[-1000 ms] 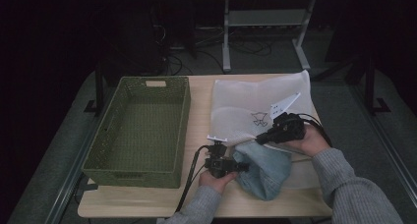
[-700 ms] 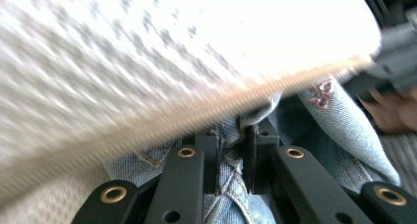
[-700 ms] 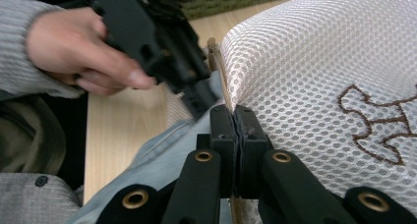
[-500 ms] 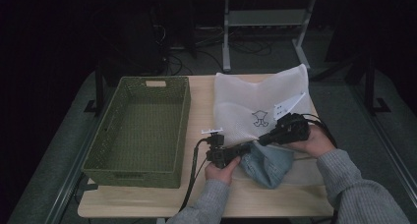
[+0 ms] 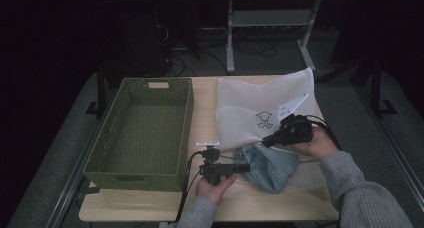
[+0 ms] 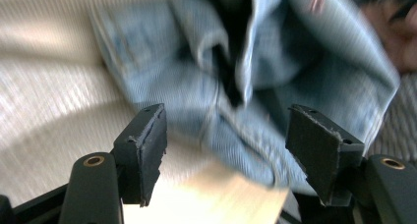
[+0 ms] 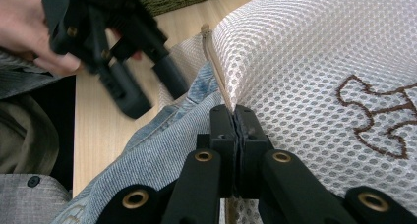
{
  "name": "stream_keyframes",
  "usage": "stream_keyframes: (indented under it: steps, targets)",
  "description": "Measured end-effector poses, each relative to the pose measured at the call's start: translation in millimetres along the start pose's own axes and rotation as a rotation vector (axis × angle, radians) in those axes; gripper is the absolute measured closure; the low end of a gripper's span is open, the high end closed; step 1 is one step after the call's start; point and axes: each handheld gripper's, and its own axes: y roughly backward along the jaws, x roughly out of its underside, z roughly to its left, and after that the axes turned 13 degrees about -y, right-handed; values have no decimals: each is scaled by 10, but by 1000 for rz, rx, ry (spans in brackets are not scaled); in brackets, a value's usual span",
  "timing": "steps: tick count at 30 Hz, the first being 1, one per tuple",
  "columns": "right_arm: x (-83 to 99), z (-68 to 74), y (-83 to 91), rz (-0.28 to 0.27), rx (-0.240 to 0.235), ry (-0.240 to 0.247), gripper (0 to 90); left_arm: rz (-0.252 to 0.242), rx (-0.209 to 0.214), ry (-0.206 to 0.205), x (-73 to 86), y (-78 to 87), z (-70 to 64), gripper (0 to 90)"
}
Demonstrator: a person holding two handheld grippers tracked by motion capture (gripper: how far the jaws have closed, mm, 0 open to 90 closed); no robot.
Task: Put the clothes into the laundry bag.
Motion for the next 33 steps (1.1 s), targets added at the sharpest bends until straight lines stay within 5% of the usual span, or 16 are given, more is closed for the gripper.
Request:
stream_keyframes:
  steps: [7, 9, 11, 19, 21, 27, 33]
  targets:
    - [-12, 9, -30, 4, 4, 1, 879, 66, 65, 34, 62, -273, -35, 359]
    - [-11, 11, -39, 5, 1, 1, 879, 24, 60, 58, 46, -365, -16, 482]
    - [-3, 11, -53, 8, 4, 6, 879, -24, 68, 43, 17, -414, -1, 734]
    - [6, 83, 99, -24, 7, 20, 880, -237, 79, 4, -296, -312, -176, 848]
    - [-12, 140, 173, -43, -6, 32, 881, -291, 63, -7, -378, -264, -209, 851]
    - [-8, 129, 154, -17, 7, 29, 880, -226, 34, -9, -312, -370, -138, 814]
    - [29, 28, 52, -8, 2, -4, 880, -161, 11, -25, -201, -298, -90, 522]
